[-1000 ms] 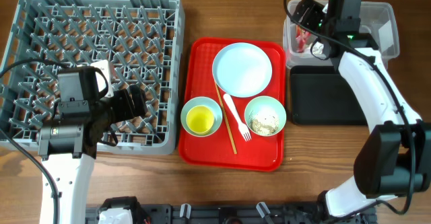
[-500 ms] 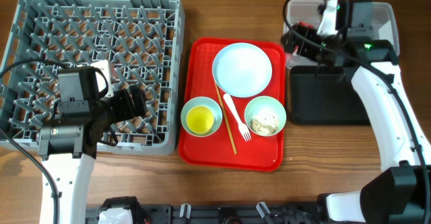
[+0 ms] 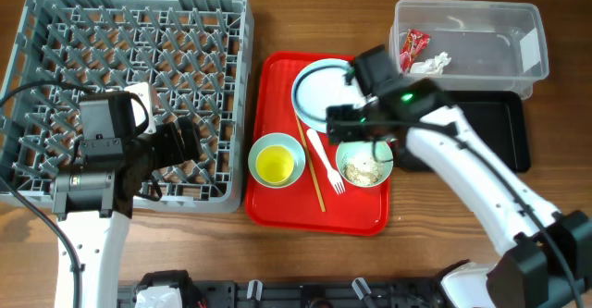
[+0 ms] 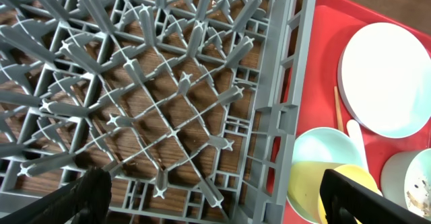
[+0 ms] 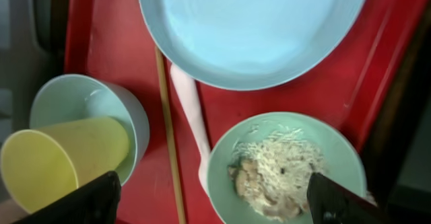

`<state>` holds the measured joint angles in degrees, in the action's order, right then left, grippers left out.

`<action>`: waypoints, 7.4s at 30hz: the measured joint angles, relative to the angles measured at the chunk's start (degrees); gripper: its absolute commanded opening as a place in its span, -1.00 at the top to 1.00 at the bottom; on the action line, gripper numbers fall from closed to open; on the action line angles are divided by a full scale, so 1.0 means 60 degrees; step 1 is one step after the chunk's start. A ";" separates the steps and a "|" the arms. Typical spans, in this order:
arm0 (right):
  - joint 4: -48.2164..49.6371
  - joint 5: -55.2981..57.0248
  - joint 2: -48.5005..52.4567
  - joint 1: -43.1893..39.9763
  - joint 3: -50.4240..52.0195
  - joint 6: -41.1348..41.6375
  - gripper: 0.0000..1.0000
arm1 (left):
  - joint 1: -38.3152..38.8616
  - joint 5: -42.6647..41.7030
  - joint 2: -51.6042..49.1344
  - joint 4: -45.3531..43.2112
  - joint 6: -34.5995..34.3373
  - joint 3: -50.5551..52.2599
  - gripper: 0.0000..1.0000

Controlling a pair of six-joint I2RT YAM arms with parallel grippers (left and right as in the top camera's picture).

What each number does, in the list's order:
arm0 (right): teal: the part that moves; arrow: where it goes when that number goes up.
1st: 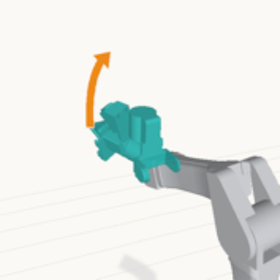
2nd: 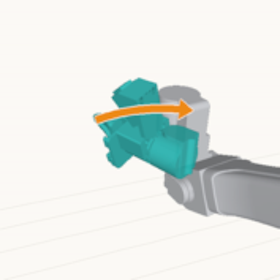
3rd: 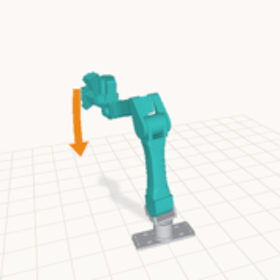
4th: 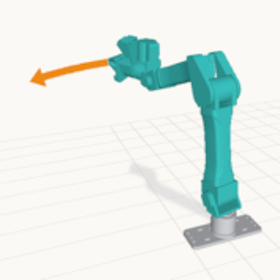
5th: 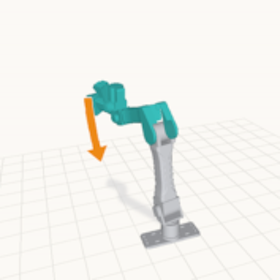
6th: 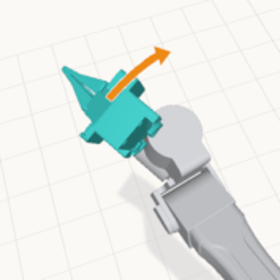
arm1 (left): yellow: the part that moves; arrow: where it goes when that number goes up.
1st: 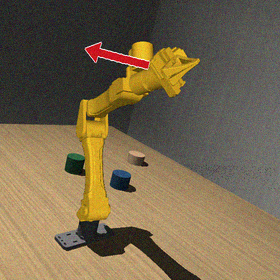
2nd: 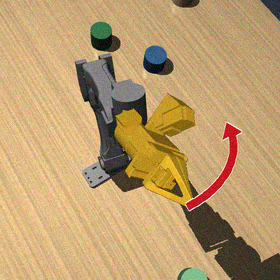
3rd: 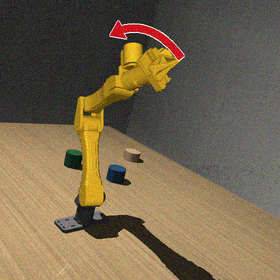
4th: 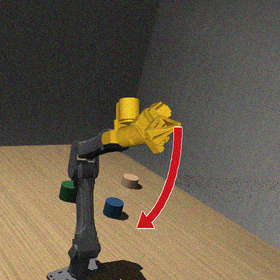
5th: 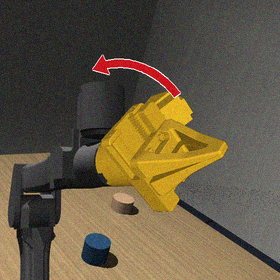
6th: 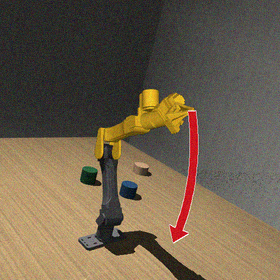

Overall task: Sort waste into correct bins and load items into the dishwasher rack
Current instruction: 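Grasp the rim of the green rice bowl with the right gripper, then lift the green bowl over the black tray and tip out the rice, then carry the empty green bowl back and set it on the white plate, then grasp the yellow cup from the blue bowl with the right gripper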

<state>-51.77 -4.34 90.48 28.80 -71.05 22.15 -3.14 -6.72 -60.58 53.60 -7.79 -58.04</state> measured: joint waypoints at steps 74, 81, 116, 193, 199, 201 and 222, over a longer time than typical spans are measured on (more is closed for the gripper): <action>0.1435 -0.2543 -0.0761 -0.4739 0.0790 0.0317 0.92 | 0.0000 0.0000 0.0000 0.0004 0.0000 0.0000 -1.00; 0.1883 -0.4677 -0.0062 -0.6295 0.1322 -0.0178 0.91 | 0.0000 0.0000 0.0000 0.0007 0.0000 0.0000 -1.00; 0.4025 -1.3508 0.2426 -1.1453 0.1348 0.2313 0.92 | 0.0000 0.0000 0.0000 0.0007 0.0000 0.0000 -1.00; 0.5752 -0.1694 0.2127 -0.0324 0.1002 -0.2208 0.71 | 0.0000 0.0000 0.0000 -0.0109 0.0000 0.0000 -1.00; 0.5482 -0.1701 0.2124 -0.0324 0.0951 -0.2178 0.46 | 0.0000 0.0000 0.0000 -0.0106 0.0000 0.0000 -1.00; 0.5085 -0.1701 0.2116 -0.0324 0.0809 -0.2175 0.41 | 0.0000 0.0000 0.0000 -0.0109 0.0000 0.0000 -1.00; -0.0127 -0.2827 0.1038 0.0820 -0.1435 -0.2200 0.09 | 0.0000 0.0000 0.0000 -0.0109 0.0000 0.0000 -1.00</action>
<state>-52.53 -21.30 96.71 33.71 -79.66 8.95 -3.14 -6.72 -60.58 52.95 -7.79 -58.04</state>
